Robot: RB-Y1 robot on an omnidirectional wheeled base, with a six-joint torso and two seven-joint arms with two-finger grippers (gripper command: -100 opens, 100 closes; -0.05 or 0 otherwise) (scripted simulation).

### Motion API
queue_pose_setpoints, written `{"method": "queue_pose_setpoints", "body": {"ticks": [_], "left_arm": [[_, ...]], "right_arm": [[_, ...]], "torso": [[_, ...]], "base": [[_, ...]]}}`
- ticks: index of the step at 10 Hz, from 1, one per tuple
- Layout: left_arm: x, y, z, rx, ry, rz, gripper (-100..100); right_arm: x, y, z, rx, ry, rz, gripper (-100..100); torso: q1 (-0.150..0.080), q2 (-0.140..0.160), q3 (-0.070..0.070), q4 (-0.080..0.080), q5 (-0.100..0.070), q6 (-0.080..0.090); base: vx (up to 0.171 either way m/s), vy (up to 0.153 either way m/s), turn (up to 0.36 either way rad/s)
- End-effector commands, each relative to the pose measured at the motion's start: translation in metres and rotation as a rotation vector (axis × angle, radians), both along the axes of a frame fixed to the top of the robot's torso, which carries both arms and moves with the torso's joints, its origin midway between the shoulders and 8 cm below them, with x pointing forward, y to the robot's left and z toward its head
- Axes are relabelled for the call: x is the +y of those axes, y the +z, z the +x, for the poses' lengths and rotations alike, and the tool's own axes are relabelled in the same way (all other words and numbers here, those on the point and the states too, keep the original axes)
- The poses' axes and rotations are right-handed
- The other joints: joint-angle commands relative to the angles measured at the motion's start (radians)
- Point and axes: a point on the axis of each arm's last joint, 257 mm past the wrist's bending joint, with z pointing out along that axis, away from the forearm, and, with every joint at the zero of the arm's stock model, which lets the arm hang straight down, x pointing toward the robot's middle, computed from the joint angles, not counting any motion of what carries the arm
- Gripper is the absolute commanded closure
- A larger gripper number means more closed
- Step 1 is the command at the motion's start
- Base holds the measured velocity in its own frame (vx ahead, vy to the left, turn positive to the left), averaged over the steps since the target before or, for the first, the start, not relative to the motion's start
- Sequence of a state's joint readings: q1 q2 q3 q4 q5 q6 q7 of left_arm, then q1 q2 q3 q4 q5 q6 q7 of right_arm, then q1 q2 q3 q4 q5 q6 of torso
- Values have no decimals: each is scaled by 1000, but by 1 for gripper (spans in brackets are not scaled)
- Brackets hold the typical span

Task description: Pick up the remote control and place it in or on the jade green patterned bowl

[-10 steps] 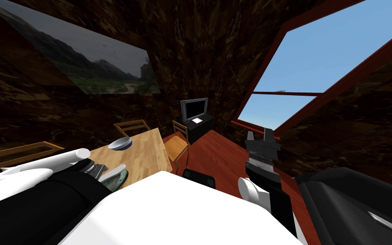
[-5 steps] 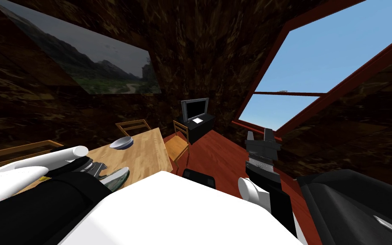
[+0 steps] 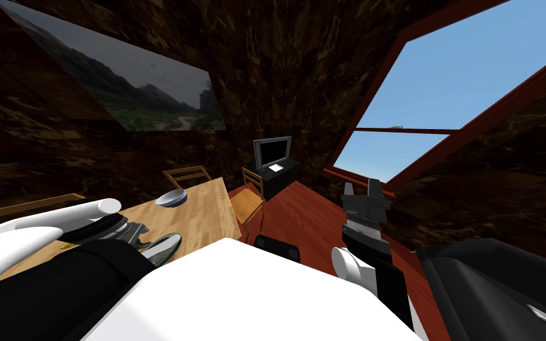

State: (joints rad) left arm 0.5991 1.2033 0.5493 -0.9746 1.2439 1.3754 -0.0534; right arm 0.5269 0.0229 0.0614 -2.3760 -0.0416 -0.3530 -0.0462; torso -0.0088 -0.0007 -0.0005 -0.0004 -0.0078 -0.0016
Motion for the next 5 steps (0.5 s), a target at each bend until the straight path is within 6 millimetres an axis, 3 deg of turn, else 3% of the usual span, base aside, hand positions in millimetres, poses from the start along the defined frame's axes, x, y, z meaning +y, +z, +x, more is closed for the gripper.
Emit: {"method": "queue_pose_setpoints", "body": {"ticks": [1, 5], "left_arm": [[0, 0, 0, 0, 0, 0, 0], [0, 0, 0, 0, 0, 0, 0]], "right_arm": [[0, 0, 0, 0, 0, 0, 0], [0, 0, 0, 0, 0, 0, 0]], "torso": [[0, 0, 0, 0, 0, 0], [0, 0, 0, 0, 0, 0]], "base": [[0, 0, 0], [0, 0, 0]]}}
